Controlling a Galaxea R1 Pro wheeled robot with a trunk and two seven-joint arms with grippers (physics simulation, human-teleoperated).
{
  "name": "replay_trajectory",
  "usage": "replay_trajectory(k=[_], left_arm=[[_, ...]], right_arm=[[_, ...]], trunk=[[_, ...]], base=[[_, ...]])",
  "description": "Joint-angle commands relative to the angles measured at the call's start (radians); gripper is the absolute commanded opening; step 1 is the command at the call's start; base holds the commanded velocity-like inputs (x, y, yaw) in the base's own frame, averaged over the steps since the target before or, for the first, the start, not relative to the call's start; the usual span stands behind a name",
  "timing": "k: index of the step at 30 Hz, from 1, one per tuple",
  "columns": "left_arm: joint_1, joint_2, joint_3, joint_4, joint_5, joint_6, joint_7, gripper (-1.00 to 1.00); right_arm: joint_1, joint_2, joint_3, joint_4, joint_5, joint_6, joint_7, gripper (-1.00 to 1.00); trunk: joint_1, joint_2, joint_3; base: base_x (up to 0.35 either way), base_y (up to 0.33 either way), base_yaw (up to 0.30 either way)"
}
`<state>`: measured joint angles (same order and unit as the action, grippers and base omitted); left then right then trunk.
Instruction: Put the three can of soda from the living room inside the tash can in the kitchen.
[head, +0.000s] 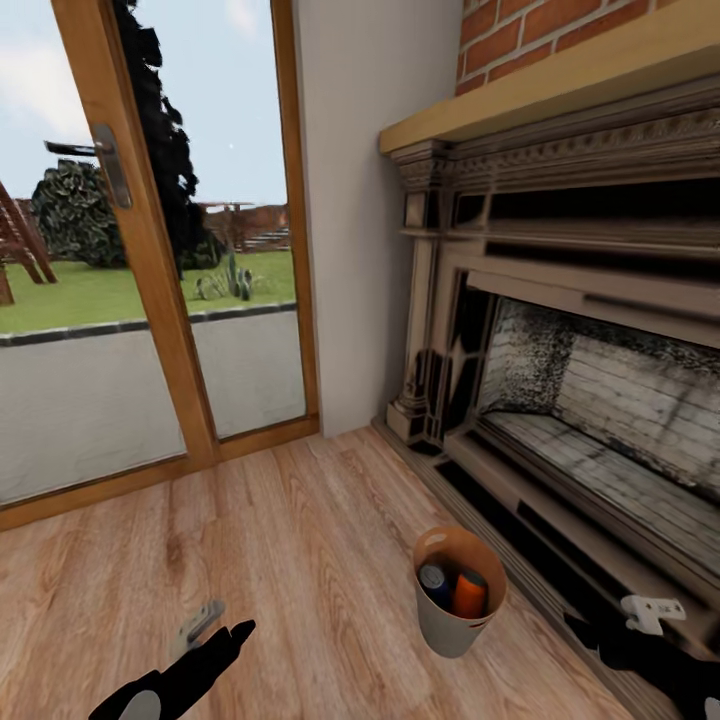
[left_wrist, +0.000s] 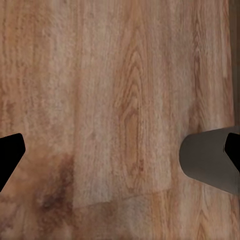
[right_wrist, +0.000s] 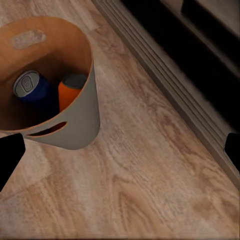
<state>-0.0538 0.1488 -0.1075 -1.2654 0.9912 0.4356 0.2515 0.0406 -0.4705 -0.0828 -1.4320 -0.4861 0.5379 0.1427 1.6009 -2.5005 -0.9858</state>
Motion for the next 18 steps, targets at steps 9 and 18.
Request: replay_trajectory(k=[9,18], left_arm=[[0.0,-0.002,-0.002,0.009,0.0,0.0,-0.001,1.0],[-0.001,0.0,0.002,0.011,0.001,0.0,-0.002,1.0]], right_arm=[[0.004,0.012,0.004,0.008,0.0,0.004,0.0,1.0],[0.004,0.013,0.003,0.009,0.0,0.004,0.0,1.0]], trunk=[[-0.005,0.008,0.011],[-0.005,0.008,0.011]], base=[[0.0,0.0,0.0],[0.0,0.0,0.0]])
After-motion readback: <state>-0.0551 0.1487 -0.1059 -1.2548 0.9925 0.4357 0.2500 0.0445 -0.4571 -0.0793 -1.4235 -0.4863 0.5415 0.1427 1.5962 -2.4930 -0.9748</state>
